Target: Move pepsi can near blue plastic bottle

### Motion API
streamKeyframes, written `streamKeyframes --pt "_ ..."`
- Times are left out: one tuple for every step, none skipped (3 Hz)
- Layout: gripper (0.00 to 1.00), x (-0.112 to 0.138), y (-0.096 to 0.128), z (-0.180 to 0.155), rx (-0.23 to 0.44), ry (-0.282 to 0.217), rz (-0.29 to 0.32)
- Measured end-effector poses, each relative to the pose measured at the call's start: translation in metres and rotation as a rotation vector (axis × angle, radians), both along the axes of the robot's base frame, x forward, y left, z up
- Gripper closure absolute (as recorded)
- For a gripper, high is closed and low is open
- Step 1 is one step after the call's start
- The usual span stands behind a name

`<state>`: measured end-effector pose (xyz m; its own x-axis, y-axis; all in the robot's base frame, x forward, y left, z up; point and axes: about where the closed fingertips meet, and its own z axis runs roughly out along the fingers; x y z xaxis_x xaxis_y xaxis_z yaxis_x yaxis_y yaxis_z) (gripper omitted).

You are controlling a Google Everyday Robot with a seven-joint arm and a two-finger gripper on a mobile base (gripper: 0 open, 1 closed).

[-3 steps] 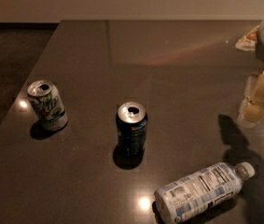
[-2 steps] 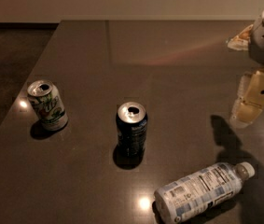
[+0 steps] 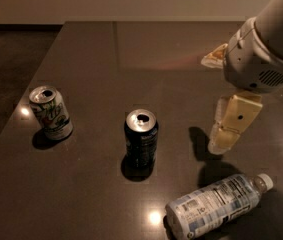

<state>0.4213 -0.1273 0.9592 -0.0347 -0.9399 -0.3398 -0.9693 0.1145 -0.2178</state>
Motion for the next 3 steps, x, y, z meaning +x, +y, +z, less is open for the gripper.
streamKeyframes --pt "0.00 0.003 0.030 -0.017 0.043 0.027 0.053" --pt "0.00 0.007 0.051 -0.028 0.091 0.057 0.090" --pt "0.00 0.007 0.068 -0.038 0.130 0.076 0.124"
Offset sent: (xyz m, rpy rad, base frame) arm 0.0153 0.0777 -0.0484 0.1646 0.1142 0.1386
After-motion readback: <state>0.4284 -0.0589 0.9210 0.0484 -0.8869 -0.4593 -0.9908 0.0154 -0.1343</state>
